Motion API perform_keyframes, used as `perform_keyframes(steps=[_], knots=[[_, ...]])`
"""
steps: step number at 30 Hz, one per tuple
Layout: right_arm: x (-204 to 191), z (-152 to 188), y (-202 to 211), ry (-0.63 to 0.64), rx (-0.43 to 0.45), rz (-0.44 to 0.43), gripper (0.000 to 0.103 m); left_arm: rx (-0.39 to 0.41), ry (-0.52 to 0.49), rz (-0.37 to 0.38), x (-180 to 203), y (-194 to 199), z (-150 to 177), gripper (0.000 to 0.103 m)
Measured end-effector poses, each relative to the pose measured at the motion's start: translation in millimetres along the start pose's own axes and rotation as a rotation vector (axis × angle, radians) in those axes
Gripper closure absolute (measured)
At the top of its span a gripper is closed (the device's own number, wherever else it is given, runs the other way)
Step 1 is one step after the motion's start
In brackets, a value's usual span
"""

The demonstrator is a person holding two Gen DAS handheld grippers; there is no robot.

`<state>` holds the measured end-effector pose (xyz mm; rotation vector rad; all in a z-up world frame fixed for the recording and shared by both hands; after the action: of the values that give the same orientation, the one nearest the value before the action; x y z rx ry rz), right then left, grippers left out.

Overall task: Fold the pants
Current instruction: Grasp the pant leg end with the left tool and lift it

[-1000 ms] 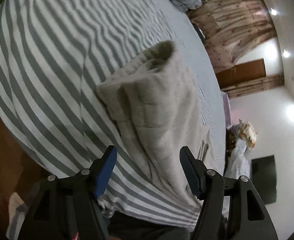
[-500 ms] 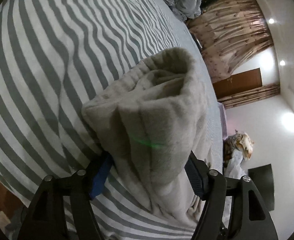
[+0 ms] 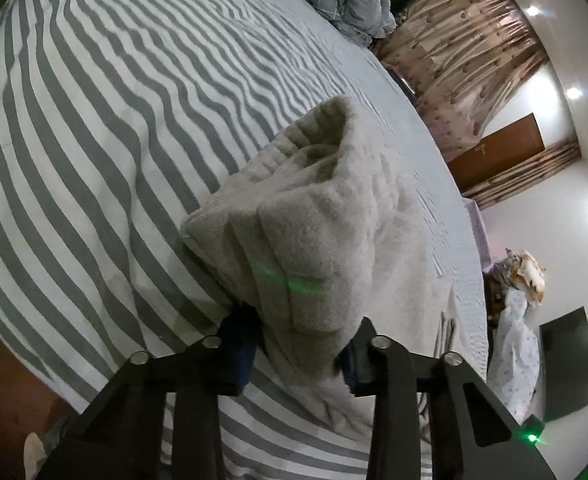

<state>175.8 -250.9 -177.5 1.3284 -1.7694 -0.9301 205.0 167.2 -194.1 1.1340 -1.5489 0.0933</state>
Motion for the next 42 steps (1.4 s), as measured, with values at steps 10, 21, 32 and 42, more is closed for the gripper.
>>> perform_keyframes(steps=[10,21,32,42], knots=[[9,-1,6,-0.04,-0.018,-0.049,0.028,0.069,-0.14,-0.042,59,5,-1,0.085],[44,-4,5,-0.115,-0.042,-0.106,0.028,0.051,-0.345,-0.06,157,-11,11,0.086],[110,-8,23,-0.297,0.0,-0.248,0.028,0.007,-0.633,-0.045,274,-48,69,0.087],[193,11,21,-0.428,0.014,-0.232,0.027,-0.192,-0.818,-0.011,336,-134,200,0.088]])
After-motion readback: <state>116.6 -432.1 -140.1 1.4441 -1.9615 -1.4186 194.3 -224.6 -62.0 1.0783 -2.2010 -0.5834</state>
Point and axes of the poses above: each gripper's, at about its wrist camera, not at the fingertips, and y roughly against the way its jaws point, x to its right, z to its underside, the point moved 9 cm from there along -y, roughly the way its jaws point, and after that the axes turned 13 degrees about z, right-handed, at the moved point
